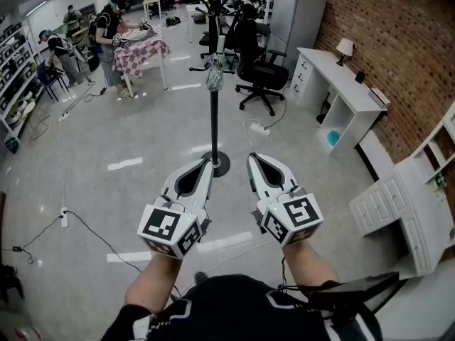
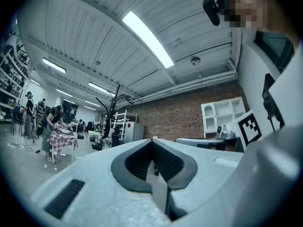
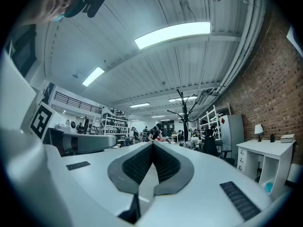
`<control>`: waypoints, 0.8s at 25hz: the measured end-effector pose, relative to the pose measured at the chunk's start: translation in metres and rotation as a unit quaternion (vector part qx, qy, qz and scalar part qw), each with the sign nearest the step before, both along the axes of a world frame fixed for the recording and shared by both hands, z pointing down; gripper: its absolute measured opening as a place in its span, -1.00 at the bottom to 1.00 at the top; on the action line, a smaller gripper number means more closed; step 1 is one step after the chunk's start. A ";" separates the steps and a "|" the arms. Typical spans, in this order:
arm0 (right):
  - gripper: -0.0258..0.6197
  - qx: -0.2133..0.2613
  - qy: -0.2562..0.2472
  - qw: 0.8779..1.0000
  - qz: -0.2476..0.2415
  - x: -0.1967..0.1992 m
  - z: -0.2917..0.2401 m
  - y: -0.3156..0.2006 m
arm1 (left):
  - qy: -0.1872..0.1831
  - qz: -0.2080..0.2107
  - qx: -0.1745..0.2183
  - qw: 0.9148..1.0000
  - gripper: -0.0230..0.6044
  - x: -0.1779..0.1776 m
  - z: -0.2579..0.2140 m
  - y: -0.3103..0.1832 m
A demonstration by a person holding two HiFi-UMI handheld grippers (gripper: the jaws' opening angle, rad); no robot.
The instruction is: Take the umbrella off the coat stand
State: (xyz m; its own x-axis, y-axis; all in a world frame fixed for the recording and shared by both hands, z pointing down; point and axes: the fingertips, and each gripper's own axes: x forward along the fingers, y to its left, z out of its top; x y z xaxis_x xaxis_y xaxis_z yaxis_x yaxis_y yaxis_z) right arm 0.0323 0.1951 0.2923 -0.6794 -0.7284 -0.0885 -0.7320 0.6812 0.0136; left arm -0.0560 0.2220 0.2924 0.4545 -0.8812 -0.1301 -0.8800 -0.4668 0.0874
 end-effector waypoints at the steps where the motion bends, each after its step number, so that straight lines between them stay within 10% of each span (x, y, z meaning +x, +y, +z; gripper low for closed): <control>1: -0.91 0.003 0.001 1.000 0.003 0.001 0.000 0.000 | -0.006 -0.002 0.002 1.000 -0.90 0.001 0.000 0.000; 20: -0.91 0.007 -0.011 1.000 0.013 -0.009 -0.002 -0.006 | 0.007 -0.023 0.003 1.000 -0.90 -0.023 0.000 -0.008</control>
State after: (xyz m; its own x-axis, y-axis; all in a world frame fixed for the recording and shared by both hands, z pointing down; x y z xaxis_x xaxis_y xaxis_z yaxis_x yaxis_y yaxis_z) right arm 0.0231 0.1891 0.2899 -0.6583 -0.7441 -0.1134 -0.7494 0.6620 0.0066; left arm -0.0794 0.2143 0.2923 0.4112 -0.9005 -0.1416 -0.8996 -0.4259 0.0962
